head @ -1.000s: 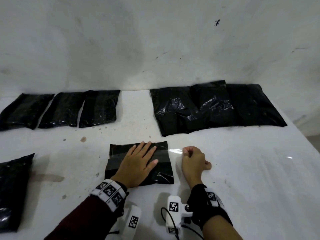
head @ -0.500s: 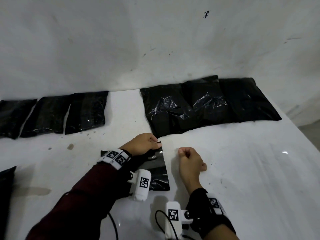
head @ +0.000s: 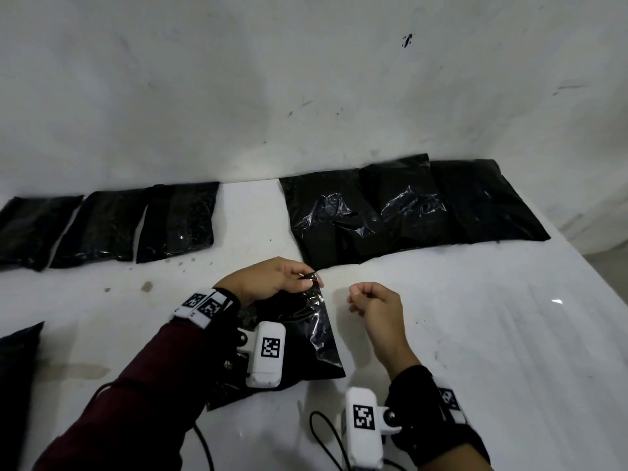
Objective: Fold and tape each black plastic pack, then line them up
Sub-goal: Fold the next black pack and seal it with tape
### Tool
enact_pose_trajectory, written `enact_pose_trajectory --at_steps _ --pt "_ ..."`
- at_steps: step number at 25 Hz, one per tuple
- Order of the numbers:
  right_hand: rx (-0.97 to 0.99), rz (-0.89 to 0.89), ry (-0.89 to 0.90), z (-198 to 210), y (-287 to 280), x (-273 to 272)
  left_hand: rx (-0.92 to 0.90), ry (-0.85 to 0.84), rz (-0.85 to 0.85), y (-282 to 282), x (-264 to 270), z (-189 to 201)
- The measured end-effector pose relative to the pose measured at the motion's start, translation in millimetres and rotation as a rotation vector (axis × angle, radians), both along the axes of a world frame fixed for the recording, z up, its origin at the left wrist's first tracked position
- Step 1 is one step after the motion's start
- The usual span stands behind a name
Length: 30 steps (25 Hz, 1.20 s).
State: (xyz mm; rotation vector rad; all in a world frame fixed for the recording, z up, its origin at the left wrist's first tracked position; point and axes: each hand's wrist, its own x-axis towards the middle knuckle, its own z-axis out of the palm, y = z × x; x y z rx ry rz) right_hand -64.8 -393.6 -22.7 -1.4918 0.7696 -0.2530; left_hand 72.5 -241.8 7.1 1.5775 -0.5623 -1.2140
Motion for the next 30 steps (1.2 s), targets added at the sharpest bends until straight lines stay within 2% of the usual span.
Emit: enact_pose_trajectory --at_steps 7,12,17,19,21,24,30 --pt "0.35 0.137 -0.02 2 28 7 -0.151 0.006 -0.023 22 -8 17" --pt "0.453 0.289 0.04 13 55 9 -0.193 -0.038 -0.009 32 -13 21" --pt "0.62 0.281 0.065 10 59 10 -0.186 -0.044 0.01 36 -19 21" --pt "0.656 0.275 0.082 7 58 9 -0.171 -0.156 -0.001 36 -20 22" --pt "0.646 0.29 0.102 6 58 7 -0.151 -0.215 0.005 35 -19 23" --pt "0.575 0.312 0.087 12 61 7 -0.197 -0.088 0.046 33 -20 19" --pt "0.308 0.415 0.098 7 61 6 -0.236 0.016 0.045 32 -22 13"
